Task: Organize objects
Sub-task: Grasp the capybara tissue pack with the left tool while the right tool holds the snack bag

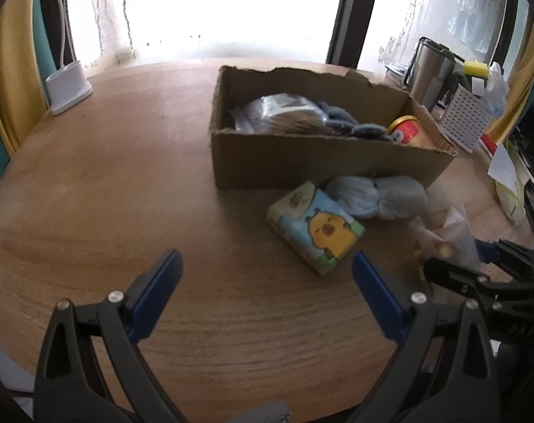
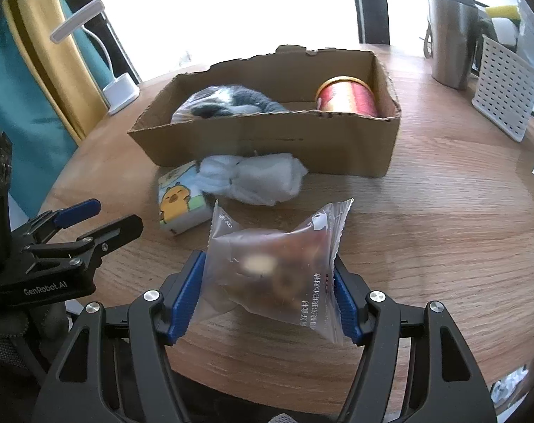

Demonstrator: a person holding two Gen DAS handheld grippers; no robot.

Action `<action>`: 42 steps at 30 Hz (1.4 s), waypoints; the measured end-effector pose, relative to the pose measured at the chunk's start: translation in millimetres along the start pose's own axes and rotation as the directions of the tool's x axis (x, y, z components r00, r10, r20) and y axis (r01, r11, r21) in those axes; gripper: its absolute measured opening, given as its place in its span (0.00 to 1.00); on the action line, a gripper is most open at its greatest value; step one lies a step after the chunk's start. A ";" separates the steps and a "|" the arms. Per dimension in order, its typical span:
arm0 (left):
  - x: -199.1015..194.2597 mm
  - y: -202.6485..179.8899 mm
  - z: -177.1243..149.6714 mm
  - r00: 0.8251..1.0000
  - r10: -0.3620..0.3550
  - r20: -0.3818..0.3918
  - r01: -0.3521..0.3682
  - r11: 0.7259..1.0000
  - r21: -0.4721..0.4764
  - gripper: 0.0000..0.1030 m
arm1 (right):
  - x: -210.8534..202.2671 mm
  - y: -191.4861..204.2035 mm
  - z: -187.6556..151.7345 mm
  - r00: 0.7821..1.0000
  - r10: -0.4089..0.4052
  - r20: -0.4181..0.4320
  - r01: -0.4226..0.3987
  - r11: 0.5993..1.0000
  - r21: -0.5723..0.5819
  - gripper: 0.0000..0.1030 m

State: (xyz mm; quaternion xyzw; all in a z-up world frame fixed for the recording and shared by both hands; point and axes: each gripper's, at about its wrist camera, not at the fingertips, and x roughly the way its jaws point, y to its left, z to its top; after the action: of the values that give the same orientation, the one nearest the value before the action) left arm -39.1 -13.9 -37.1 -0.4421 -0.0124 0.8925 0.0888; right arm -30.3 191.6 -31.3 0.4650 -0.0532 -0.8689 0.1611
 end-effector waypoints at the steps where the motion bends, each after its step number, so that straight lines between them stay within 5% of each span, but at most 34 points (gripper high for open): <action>1: 0.7 -1.1 1.3 1.000 -0.002 0.001 0.002 1.000 0.002 0.95 | -0.3 -1.6 0.5 1.000 -0.001 0.000 0.001 1.000 0.005 0.68; 25: 41.1 -35.9 17.4 0.999 -0.001 -0.054 0.003 0.999 0.038 0.95 | 4.9 -37.4 9.8 1.000 -0.009 0.004 0.009 0.998 0.066 0.68; 42: 39.7 -6.7 6.6 0.996 0.051 -0.068 -0.052 0.999 -0.004 0.95 | 10.6 -35.4 9.8 1.000 -0.001 -0.002 0.001 0.997 0.074 0.68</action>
State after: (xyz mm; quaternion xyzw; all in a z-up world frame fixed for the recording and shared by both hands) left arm -66.8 -0.2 -63.7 -0.4725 -0.0006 0.8790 0.0648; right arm -52.0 220.9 -42.7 0.4714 -0.0849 -0.8660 0.1436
